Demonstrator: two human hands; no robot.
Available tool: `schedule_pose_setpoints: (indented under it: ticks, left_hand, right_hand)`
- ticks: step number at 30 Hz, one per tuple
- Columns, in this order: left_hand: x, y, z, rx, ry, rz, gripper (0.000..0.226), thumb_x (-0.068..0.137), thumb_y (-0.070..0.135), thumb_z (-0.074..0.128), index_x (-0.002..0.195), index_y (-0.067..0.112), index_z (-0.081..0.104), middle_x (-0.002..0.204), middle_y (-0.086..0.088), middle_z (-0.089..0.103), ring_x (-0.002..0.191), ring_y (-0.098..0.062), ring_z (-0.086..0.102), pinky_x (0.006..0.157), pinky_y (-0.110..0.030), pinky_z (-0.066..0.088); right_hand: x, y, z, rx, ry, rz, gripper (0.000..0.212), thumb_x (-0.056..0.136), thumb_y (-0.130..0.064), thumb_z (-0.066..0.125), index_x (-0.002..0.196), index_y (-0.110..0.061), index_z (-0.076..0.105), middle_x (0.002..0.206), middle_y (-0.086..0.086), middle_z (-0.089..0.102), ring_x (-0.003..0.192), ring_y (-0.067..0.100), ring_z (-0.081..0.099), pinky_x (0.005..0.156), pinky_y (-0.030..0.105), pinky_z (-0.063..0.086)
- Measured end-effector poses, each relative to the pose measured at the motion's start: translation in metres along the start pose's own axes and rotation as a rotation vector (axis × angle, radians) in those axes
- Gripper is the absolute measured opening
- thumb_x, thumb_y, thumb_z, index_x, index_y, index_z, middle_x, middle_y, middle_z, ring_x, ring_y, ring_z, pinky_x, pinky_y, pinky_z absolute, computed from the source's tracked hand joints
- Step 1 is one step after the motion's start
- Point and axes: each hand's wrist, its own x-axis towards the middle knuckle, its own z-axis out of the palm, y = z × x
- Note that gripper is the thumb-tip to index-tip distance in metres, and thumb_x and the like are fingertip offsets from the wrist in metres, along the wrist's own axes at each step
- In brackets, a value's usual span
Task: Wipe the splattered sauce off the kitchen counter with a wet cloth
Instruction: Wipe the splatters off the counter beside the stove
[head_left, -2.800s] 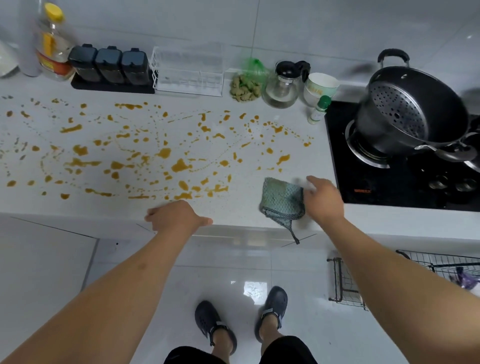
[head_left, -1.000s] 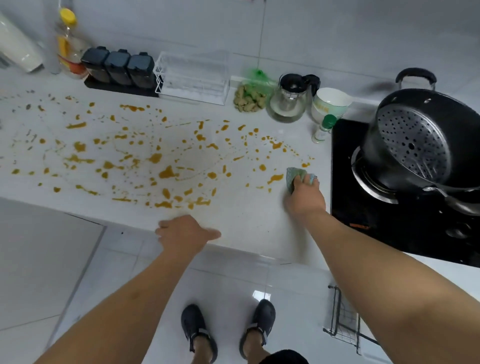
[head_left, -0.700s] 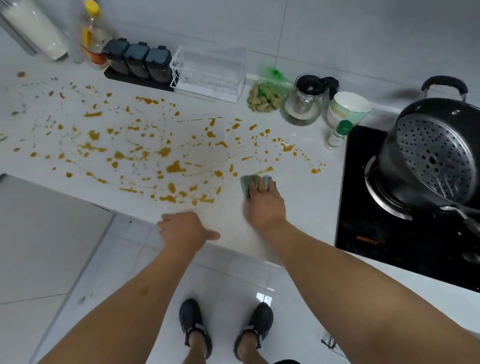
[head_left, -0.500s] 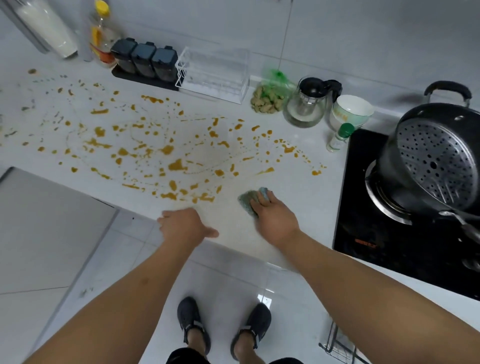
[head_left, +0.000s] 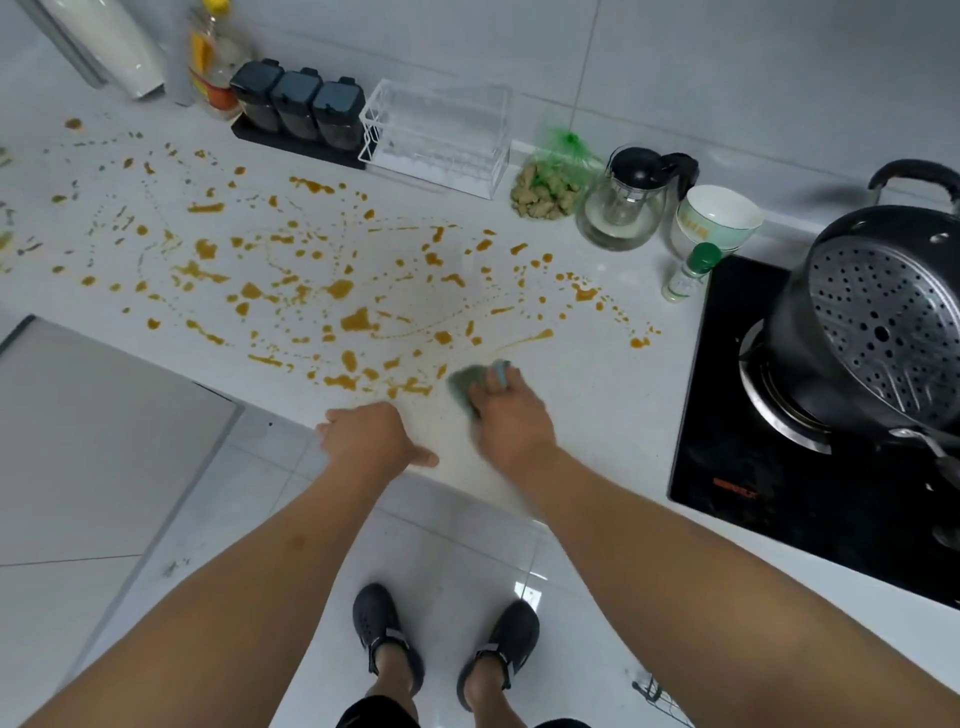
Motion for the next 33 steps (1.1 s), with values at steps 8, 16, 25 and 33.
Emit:
schedule_pose_setpoints:
  ticks: [8,16,25,33]
  left_hand:
    - [0.002,-0.001,0.000,-0.007,-0.013,-0.006,0.094,0.044,0.088,0.081,0.103,0.019,0.055,0.142,-0.032,0.054,0.140,-0.054,0.038,0.109,-0.060,0.041]
    - [0.001,-0.001,0.000,-0.020,0.003,0.008,0.083,0.049,0.086,0.082,0.088,0.018,0.051,0.138,-0.030,0.058,0.139,-0.051,0.041,0.112,-0.061,0.039]
    - [0.001,-0.004,0.003,0.003,0.019,0.022,0.091,0.052,0.090,0.076,0.105,0.019,0.054,0.145,-0.033,0.051,0.143,-0.053,0.035,0.110,-0.058,0.040]
    - [0.002,-0.004,0.007,-0.012,0.026,0.022,0.084,0.053,0.088,0.077,0.098,0.022,0.053,0.147,-0.034,0.047,0.140,-0.055,0.036,0.109,-0.059,0.041]
  right_hand:
    - [-0.043,0.100,-0.002,-0.046,0.101,0.024,0.060,0.085,0.000,0.060,0.143,-0.018,0.056,0.150,0.019,0.049,0.138,0.048,0.043,0.097,0.055,0.054]
    - [-0.010,0.034,-0.008,0.078,0.107,0.336,0.048,0.093,-0.018,0.047,0.141,-0.020,0.051,0.142,0.021,0.052,0.141,0.041,0.038,0.100,0.050,0.053]
    - [-0.050,0.039,0.027,0.085,0.105,-0.143,0.064,0.075,0.002,0.071,0.132,-0.025,0.066,0.142,0.015,0.059,0.133,0.044,0.051,0.105,0.054,0.049]
    - [-0.033,0.116,-0.026,-0.009,0.076,0.537,0.066,0.094,-0.016,0.038,0.157,-0.011,0.024,0.162,0.017,0.025,0.152,0.036,0.013,0.121,0.046,0.024]
